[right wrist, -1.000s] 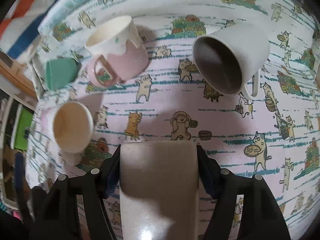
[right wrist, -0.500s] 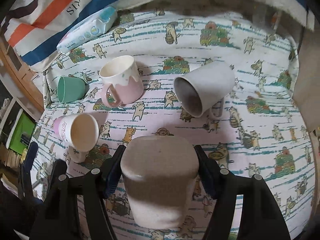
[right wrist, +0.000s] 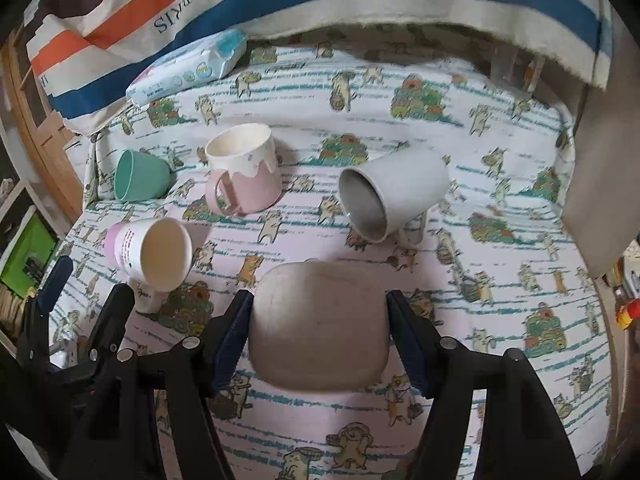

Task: Flip cup upside down
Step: 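Lower the upside-down beige cup onto the cloth and open the right tool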

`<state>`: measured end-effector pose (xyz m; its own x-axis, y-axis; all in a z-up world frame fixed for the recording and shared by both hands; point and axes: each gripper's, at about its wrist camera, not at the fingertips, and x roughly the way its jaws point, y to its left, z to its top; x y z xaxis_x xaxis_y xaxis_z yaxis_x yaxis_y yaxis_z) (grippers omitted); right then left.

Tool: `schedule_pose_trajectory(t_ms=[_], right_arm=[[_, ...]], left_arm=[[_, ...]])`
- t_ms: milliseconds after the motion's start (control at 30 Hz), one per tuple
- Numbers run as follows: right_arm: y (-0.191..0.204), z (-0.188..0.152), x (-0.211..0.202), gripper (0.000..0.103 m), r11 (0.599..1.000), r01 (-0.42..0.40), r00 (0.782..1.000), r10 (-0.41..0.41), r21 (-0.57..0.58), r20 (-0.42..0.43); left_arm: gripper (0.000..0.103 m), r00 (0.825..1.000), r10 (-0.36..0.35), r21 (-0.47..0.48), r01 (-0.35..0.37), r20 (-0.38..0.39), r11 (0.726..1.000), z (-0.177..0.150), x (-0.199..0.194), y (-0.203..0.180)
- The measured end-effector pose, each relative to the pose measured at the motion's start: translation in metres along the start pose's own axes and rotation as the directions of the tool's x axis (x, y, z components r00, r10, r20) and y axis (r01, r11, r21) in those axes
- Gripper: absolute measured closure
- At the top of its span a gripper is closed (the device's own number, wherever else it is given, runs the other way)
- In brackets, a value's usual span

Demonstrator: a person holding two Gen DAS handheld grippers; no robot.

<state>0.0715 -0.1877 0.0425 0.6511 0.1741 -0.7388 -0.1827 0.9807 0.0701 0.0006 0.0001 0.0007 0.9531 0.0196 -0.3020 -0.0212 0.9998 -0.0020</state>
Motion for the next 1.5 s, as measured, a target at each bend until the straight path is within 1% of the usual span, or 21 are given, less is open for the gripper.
schedule_pose_trajectory(t_ms=[133,167,233,300,333,433,467,500,533,567,667,733,800,867,1000,1233,1367,1500], right_arm=[[-0.005,0.0,-0.016,0.034,1.0,-0.017,0.997,0.017,0.006,0.07],[-0.006,0.0,-0.019,0.03,1.0,-0.022,0.996,0.021,0.009,0.087],[-0.009,-0.001,-0.029,0.023,0.999,-0.033,0.989,0.03,0.017,0.147],[-0.014,-0.004,-0.04,0.02,0.999,-0.028,0.976,0.023,0.022,0.219],[-0.016,-0.006,-0.045,0.017,0.999,-0.028,0.967,0.022,0.019,0.252],[-0.019,-0.014,-0.058,0.015,1.0,-0.03,0.943,0.03,-0.006,0.332],[-0.019,-0.015,-0.061,0.012,1.0,-0.025,0.936,0.028,-0.013,0.351],[-0.02,-0.018,-0.063,0.009,1.0,-0.015,0.926,0.022,-0.023,0.376],[-0.02,-0.021,-0.066,0.002,1.0,-0.003,0.913,0.015,-0.031,0.407],[-0.02,-0.026,-0.07,0.0,0.999,0.006,0.899,0.01,-0.036,0.438],[-0.021,-0.038,-0.077,0.0,0.997,0.044,0.848,-0.008,-0.056,0.529],[-0.022,-0.045,-0.078,0.0,0.995,0.086,0.817,-0.042,-0.05,0.574],[-0.024,-0.051,-0.076,0.0,0.993,0.106,0.801,-0.06,-0.043,0.595],[-0.028,-0.055,-0.071,0.0,0.993,0.109,0.8,-0.067,-0.035,0.596],[-0.037,-0.062,-0.059,0.0,0.997,0.071,0.812,-0.047,-0.02,0.582],[-0.052,-0.071,-0.044,0.0,0.999,0.046,0.825,-0.047,0.016,0.564],[-0.058,-0.076,-0.039,0.0,0.998,0.042,0.825,-0.055,0.036,0.562],[-0.059,-0.077,-0.039,0.0,0.999,0.029,0.826,-0.045,0.038,0.562]], left_arm=[[0.0,1.0,0.0,0.0,0.0,0.0,1.0,0.0,0.0,0.0],[0.0,1.0,0.0,0.0,0.0,0.0,1.0,0.0,0.0,0.0],[0.0,1.0,0.0,-0.001,0.0,0.0,1.0,0.0,0.0,0.0],[0.0,1.0,0.0,-0.001,0.0,0.0,1.0,0.0,0.0,0.0],[0.0,1.0,0.0,-0.001,0.0,0.0,1.0,0.0,0.0,0.0],[0.0,1.0,0.0,0.0,0.0,0.0,1.0,0.0,0.0,0.0],[0.0,1.0,0.0,-0.001,0.0,0.0,1.0,0.0,0.0,0.0],[0.0,1.0,-0.001,-0.001,0.001,0.0,1.0,0.0,0.0,0.0],[0.0,1.0,0.0,-0.001,0.0,0.0,1.0,0.0,0.0,0.0],[0.0,1.0,0.0,-0.001,0.0,0.0,1.0,0.0,0.0,0.0],[0.0,1.0,0.0,-0.001,0.0,0.001,1.0,0.0,0.0,0.0],[0.0,1.0,0.0,-0.001,0.0,0.001,1.0,0.0,0.0,0.0],[0.0,1.0,0.0,-0.001,0.0,0.0,1.0,0.0,0.0,0.0],[0.0,1.0,0.0,-0.001,0.0,0.001,1.0,0.0,0.0,0.0],[0.0,1.0,0.001,-0.002,-0.001,0.0,1.0,0.0,0.0,0.0],[0.0,1.0,0.002,-0.003,-0.002,0.001,1.0,0.0,-0.001,0.002],[0.0,1.0,0.003,-0.002,-0.003,0.0,1.0,0.0,-0.001,0.002],[0.0,1.0,0.002,-0.003,-0.002,0.001,1.0,0.0,-0.001,0.002]])
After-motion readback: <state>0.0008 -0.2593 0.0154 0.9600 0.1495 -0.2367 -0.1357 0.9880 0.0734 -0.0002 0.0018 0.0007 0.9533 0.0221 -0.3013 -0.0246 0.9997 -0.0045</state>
